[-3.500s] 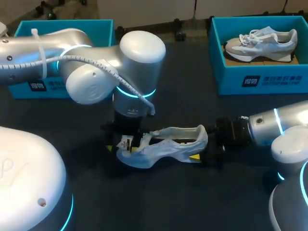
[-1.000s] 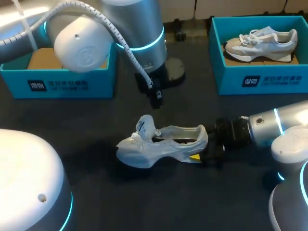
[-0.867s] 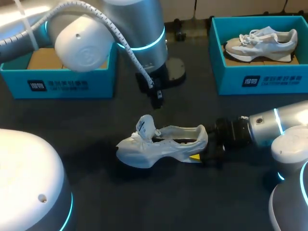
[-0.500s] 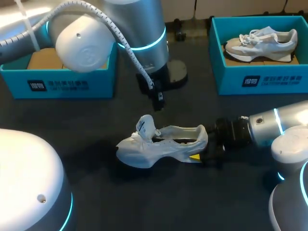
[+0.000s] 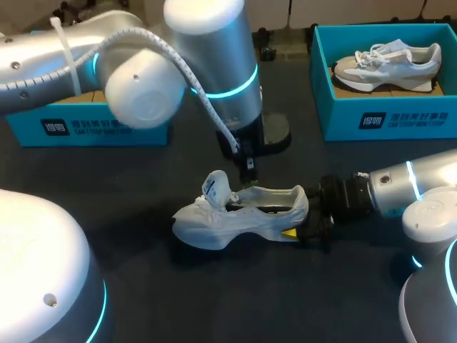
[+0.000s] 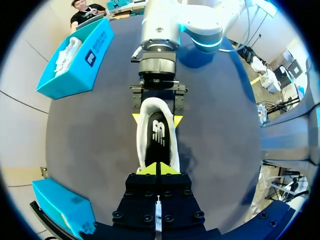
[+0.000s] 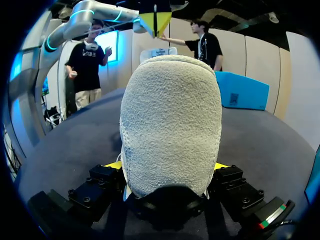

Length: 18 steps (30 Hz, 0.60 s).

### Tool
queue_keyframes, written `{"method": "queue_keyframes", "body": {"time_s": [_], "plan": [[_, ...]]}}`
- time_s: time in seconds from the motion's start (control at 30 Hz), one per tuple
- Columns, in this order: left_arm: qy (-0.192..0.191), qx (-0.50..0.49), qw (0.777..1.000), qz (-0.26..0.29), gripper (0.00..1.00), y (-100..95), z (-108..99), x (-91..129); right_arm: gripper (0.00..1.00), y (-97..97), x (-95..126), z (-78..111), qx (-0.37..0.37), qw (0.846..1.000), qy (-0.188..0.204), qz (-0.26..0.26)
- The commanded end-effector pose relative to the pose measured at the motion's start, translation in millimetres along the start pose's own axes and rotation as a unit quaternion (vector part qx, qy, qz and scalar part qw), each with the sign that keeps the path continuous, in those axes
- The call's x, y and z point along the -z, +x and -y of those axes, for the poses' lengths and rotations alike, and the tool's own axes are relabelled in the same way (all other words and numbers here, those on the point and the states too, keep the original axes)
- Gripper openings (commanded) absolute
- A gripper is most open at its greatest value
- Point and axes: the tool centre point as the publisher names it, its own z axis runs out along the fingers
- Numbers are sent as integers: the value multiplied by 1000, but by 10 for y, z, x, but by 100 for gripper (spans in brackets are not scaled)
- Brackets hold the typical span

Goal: Take the shoe out of the shoebox, open the shoe tongue, remove and reinsert the insole, then place the shoe into the shoebox

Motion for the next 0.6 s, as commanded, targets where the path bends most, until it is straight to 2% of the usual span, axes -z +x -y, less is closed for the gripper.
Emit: {"method": "queue_keyframes", "body": {"time_s": [0.03,0.23,0.6], "plan": [[2,-2,1000,-7,0,27,74,-243,0,-46,-43,95,0,1000,1,1],[-1,-1,1000,-10,0,89,139,-432,0,-46,-43,95,0,1000,1,1],[-4,2,1000,-22,0,59,260,-605,0,-46,-43,95,0,1000,1,1]]}}
